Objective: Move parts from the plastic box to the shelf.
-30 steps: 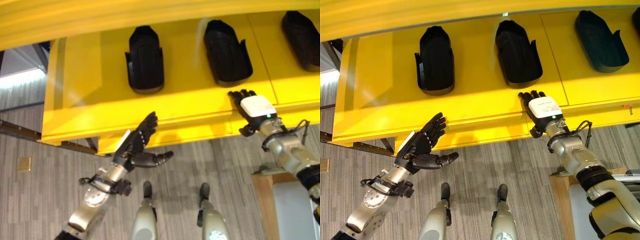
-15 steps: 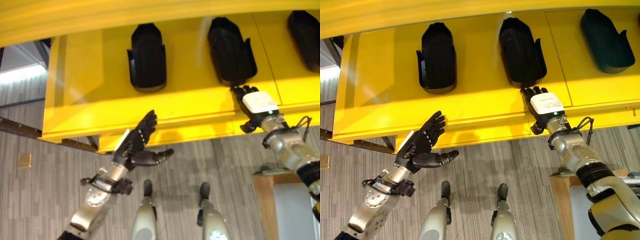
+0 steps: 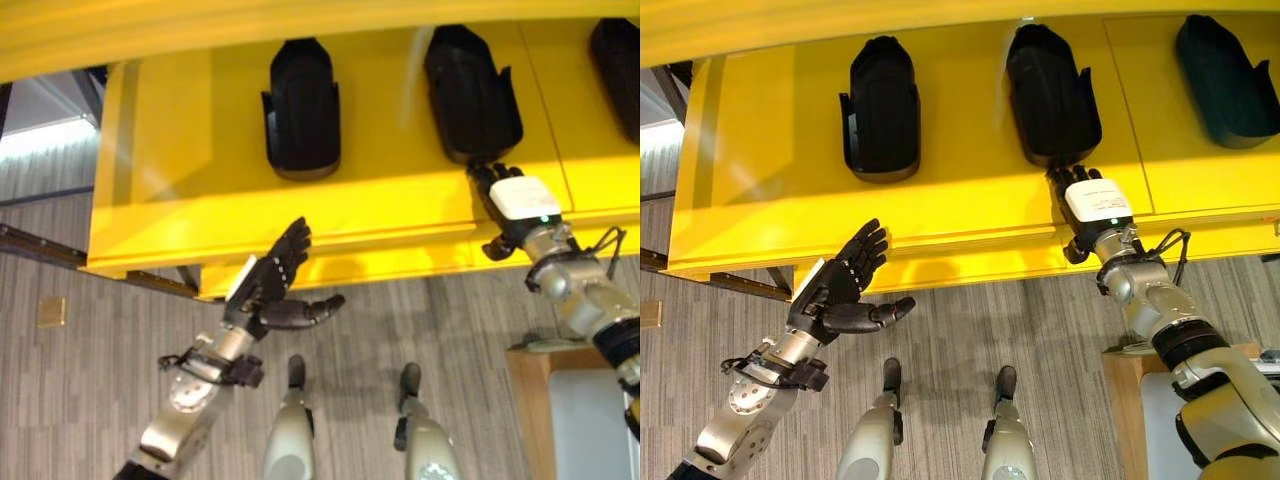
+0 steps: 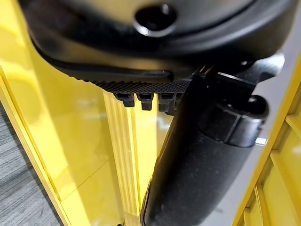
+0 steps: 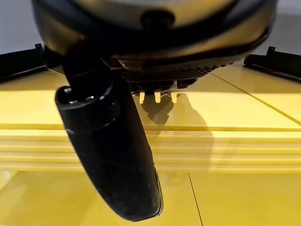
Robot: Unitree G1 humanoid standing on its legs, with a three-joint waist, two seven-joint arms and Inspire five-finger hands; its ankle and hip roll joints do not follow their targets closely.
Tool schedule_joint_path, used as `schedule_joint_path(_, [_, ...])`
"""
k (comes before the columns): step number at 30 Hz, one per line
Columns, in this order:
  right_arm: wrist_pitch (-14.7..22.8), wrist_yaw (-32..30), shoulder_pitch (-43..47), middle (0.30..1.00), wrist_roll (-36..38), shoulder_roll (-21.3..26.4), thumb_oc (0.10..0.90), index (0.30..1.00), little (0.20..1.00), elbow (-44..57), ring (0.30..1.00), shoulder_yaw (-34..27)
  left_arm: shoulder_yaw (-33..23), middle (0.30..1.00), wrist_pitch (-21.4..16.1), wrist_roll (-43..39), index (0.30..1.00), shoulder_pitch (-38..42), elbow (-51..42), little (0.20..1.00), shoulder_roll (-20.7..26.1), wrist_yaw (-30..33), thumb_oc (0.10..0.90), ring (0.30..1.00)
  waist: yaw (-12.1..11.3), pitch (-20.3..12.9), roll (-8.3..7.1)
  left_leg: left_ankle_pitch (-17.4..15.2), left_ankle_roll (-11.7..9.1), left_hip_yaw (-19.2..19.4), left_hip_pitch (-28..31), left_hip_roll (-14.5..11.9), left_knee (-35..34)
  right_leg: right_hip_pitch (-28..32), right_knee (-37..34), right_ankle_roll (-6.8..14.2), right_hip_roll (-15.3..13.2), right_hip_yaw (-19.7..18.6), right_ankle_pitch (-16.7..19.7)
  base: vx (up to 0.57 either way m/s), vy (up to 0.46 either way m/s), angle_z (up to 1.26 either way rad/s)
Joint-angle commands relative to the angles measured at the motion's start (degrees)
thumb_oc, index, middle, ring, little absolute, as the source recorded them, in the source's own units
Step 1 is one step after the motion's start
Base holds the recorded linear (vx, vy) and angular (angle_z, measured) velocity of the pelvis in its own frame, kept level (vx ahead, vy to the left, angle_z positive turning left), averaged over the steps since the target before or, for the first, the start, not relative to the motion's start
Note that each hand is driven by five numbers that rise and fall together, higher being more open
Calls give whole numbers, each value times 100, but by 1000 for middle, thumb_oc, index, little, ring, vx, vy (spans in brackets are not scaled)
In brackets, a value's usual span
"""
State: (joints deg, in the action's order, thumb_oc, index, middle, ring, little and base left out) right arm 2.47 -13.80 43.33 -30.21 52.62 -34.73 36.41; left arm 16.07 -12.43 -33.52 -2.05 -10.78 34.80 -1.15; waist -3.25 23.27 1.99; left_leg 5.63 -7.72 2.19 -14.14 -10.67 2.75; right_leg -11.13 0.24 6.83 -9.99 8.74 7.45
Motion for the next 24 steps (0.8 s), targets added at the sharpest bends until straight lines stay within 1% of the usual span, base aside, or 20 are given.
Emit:
schedule_joint_path(1, [40,-218,957,1000,156,99,900,1000,1000,-240,1000,216,-167,1000,-518,-87,1000,209,-534,1000,16,35,900,1000,-110,-140,-167,-46,424,80,-176,178,249,-450,1558,-114,-215,-62,-940,0,0,0])
schedule_joint_path(8, [36,-209,765,1000,209,11,900,1000,1000,-130,1000,101,-190,1000,-513,-65,1000,198,-526,1000,-11,60,900,1000,-106,-127,-198,-55,432,60,-207,180,275,-462,1558,-116,-214,-77,-927,-2,7,3])
schedule_joint_path(10, [54,-248,36,1000,240,-264,900,1000,1000,353,1000,-334,-243,1000,-495,-5,1000,183,-521,1000,-96,113,900,1000,-38,-136,-200,-80,446,67,-198,182,287,-456,1567,-127,-212,-85,-934,0,0,0])
schedule_joint_path(11, [49,-242,-2,1000,232,-262,900,1000,1000,377,1000,-365,-232,1000,-494,-3,1000,179,-523,1000,-85,114,900,1000,-48,-144,-207,-81,446,64,-198,183,288,-453,1566,-126,-213,-82,-935,0,0,0])
schedule_joint_path(17, [180,-240,-1108,1000,331,-594,900,1000,1000,826,1000,-926,-307,1000,-482,68,1000,178,-480,1000,-113,140,900,1000,62,-175,-227,-104,447,78,-184,169,316,-449,1565,-129,-200,-106,-934,0,0,0])
schedule_joint_path(19, [180,-229,-1241,1000,312,-612,900,1000,1000,930,1000,-1015,-305,1000,-483,92,1000,173,-476,1000,-106,146,900,1000,65,-190,-235,-106,448,83,-172,165,311,-440,1558,-126,-190,-119,-937,0,0,0])
schedule_joint_path(20, [247,-255,-1619,1000,448,-745,900,1000,1000,1078,1000,-1217,-329,1000,-482,134,1000,175,-458,1000,-110,152,900,1000,126,-209,-262,-102,442,94,-138,148,298,-421,1522,-121,-162,-146,-927,0,0,0])
schedule_joint_path(22, [269,-264,-1740,1000,480,-794,900,1000,1000,1126,1000,-1285,-329,1000,-480,142,1000,174,-457,1000,-97,153,900,1000,129,-226,-273,-93,438,101,-124,140,279,-415,1502,-121,-149,-154,-920,0,0,0])
schedule_joint_path(24, [335,-230,-2030,1000,567,-900,900,1000,1000,1293,1000,-1374,-354,1000,-476,170,1000,165,-439,1000,-110,166,900,1000,181,-257,-296,-71,425,119,-80,112,228,-397,1471,-119,-124,-173,-913,0,0,0])
